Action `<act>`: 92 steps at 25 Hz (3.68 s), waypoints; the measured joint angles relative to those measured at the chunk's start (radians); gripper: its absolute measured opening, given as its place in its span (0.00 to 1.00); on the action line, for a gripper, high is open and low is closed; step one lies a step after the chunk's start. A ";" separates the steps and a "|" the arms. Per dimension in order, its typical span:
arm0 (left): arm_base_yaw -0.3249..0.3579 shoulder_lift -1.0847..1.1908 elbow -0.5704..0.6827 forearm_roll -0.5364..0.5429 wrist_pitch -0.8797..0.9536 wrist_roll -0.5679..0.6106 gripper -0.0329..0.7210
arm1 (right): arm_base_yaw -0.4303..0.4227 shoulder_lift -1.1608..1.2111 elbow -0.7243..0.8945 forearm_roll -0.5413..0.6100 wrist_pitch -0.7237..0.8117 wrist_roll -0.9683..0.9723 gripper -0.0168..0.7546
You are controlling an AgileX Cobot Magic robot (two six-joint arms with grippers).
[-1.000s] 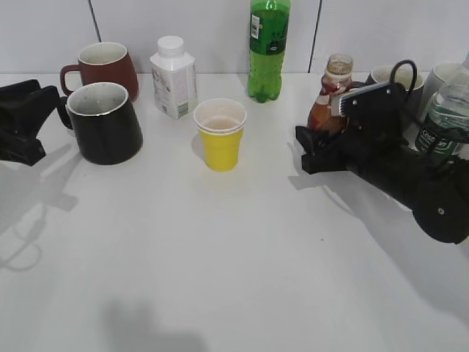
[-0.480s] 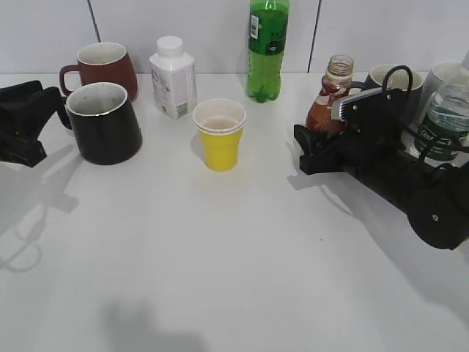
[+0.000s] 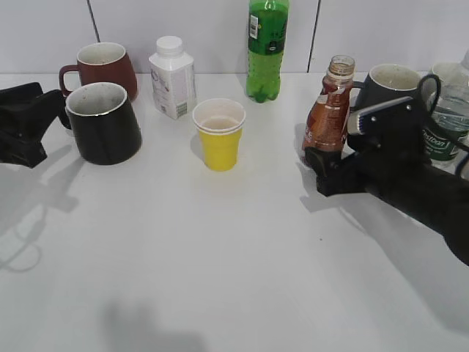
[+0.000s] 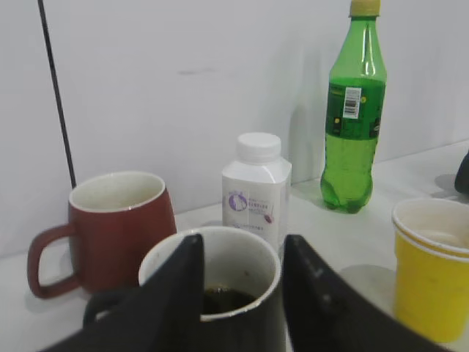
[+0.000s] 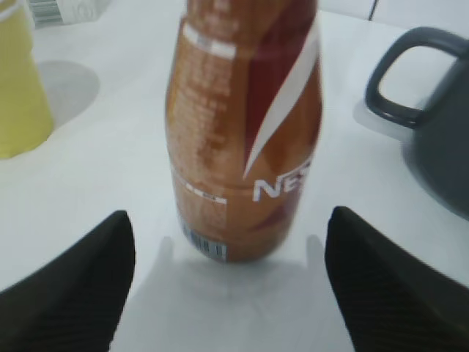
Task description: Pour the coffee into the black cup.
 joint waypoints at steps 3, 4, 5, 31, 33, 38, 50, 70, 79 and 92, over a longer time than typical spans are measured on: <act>0.000 0.000 0.000 -0.002 0.010 -0.081 0.54 | 0.000 -0.038 0.042 0.000 0.011 0.000 0.85; 0.000 0.000 0.000 -0.002 0.010 -0.111 0.58 | 0.000 -0.057 0.053 0.000 0.024 0.000 0.85; 0.000 0.000 0.000 -0.003 0.014 -0.137 0.61 | 0.000 -0.076 0.060 0.000 0.050 0.000 0.85; -0.414 -0.471 -0.180 -0.162 1.386 -0.511 0.53 | 0.000 -0.671 -0.277 0.114 1.498 0.000 0.79; -0.477 -0.510 -0.202 -0.190 1.538 -0.513 0.53 | 0.000 -0.709 -0.283 0.124 1.584 0.000 0.79; -0.612 -0.648 -0.270 -0.187 1.792 -0.489 0.53 | 0.000 -0.866 -0.286 0.151 1.782 0.000 0.79; -0.667 -1.162 -0.279 -0.285 2.175 -0.127 0.47 | 0.000 -1.508 -0.134 0.162 2.052 0.011 0.79; -0.668 -1.492 -0.179 -0.372 2.274 0.035 0.46 | 0.000 -1.909 0.022 -0.057 2.059 0.177 0.79; -0.668 -1.492 -0.179 -0.373 2.274 0.040 0.46 | 0.000 -1.909 0.024 -0.058 2.046 0.178 0.79; -0.578 -1.492 -0.179 -0.373 2.274 0.041 0.46 | -0.003 -1.909 0.024 -0.058 2.045 0.178 0.79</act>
